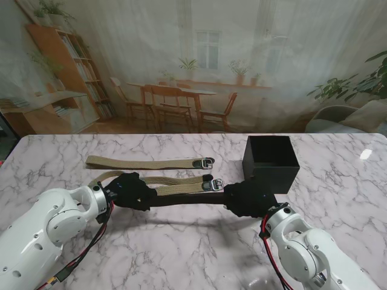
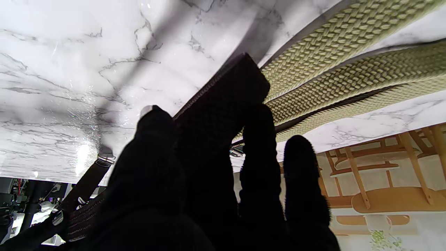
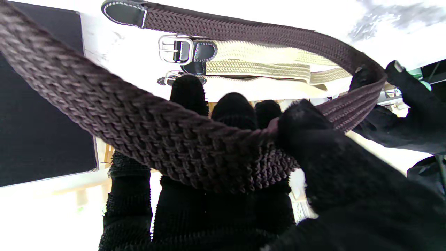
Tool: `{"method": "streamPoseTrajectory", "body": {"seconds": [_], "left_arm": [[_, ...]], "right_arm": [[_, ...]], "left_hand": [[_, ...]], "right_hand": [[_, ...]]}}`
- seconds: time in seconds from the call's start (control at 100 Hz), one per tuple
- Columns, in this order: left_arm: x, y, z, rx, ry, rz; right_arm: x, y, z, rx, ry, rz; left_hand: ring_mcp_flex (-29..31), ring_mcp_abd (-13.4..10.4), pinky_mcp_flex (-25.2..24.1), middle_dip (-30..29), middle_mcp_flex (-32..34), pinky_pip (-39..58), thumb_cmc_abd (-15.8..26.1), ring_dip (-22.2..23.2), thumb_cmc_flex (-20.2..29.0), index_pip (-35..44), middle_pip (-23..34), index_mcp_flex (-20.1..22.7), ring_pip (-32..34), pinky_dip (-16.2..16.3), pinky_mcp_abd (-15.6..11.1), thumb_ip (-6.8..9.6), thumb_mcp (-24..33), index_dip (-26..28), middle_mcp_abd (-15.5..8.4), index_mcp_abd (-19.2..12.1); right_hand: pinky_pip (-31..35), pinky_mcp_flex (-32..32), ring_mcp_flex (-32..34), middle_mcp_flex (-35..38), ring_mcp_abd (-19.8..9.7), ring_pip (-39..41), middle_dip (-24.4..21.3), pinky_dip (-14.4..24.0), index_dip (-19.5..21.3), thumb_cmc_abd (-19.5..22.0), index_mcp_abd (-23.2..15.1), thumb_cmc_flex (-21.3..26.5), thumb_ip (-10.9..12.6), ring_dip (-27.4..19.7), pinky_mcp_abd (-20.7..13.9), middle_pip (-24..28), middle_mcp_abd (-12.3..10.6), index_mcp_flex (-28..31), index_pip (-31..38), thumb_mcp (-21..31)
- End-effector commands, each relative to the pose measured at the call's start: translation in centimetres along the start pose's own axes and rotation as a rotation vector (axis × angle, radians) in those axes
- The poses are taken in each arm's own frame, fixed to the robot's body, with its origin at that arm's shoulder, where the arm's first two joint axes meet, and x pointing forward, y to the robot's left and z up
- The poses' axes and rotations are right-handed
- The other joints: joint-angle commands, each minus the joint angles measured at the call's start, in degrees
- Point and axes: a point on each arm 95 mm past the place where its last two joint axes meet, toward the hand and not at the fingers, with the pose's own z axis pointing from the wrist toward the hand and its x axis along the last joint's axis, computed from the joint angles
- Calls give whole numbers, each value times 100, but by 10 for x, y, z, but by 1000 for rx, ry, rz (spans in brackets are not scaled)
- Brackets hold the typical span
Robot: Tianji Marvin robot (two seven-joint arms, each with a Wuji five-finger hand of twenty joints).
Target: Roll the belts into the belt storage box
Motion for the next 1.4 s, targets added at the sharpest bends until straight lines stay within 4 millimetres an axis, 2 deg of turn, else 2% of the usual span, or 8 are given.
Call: {"method": "streamPoseTrajectory", "body": {"seconds": [0.0,0.44,0.76,0.97,1.1,1.31,1.37,1.39], "left_arm": [[0,6,-7,-24,-3,9],[-13,16,-55,-73,-104,119],[-7,30,-112,-111,-207,260],[-9,40,-145,-91,-297,306],[-8,46,-147,-121,-304,302],[-5,60,-132,-160,-292,272],[-4,62,-128,-154,-288,271],[-4,62,-127,-151,-285,271]], "right_arm": [[-2,-3,-3,7,-11,-6],[-15,-6,-14,-8,-55,-33],[-25,-12,-20,34,-84,-60],[-23,-20,-17,87,-74,-64],[-17,-28,-10,133,-56,-62],[-12,-43,-3,198,-48,-109],[-12,-46,-2,208,-49,-115],[-12,-46,-2,210,-50,-114]], "left_hand": [[162,70,-5,254,376,218,351,260,765,270,246,215,345,139,141,266,677,71,-20,-361],[89,40,-78,706,392,151,320,607,711,392,297,259,539,143,186,292,787,193,-35,-512],[100,39,-58,793,418,125,306,742,667,377,278,276,627,136,112,287,822,212,-24,-540],[77,50,-61,820,415,76,306,778,673,353,259,301,614,111,80,290,847,200,-15,-538],[53,52,-77,831,393,58,322,794,680,336,241,289,596,105,95,288,850,205,-26,-538],[6,34,-96,767,355,26,346,763,667,254,160,259,484,97,137,270,825,155,-40,-474],[-102,75,-145,514,226,-62,511,562,579,13,49,210,139,68,179,232,565,-12,-62,-361],[-185,101,-186,336,81,-115,607,463,564,-129,70,173,17,56,198,252,369,-58,24,-305]], "right_hand": [[50,-93,115,302,-127,198,68,-13,205,195,-550,536,122,17,46,182,107,152,229,331],[44,-97,122,302,-139,211,70,-15,229,204,-596,553,128,23,45,181,107,156,240,327],[28,-119,93,249,-136,209,95,-18,247,217,-684,541,124,23,44,220,116,161,228,302],[-3,-138,61,247,-211,74,14,-27,235,234,-823,484,126,-50,12,114,84,154,194,233],[0,-126,71,276,-231,-2,-105,-24,150,213,-852,410,124,-96,-3,-54,39,157,148,195],[-46,-170,-29,257,-176,-191,-354,-42,-163,204,-796,342,131,-182,55,-505,-65,133,91,92],[-62,-189,-58,240,-158,-216,-373,-48,-184,210,-802,346,133,-190,68,-550,-71,131,98,94],[-70,-200,-73,215,-141,-227,-381,-51,-189,207,-801,357,136,-194,72,-573,-64,131,104,97]]}}
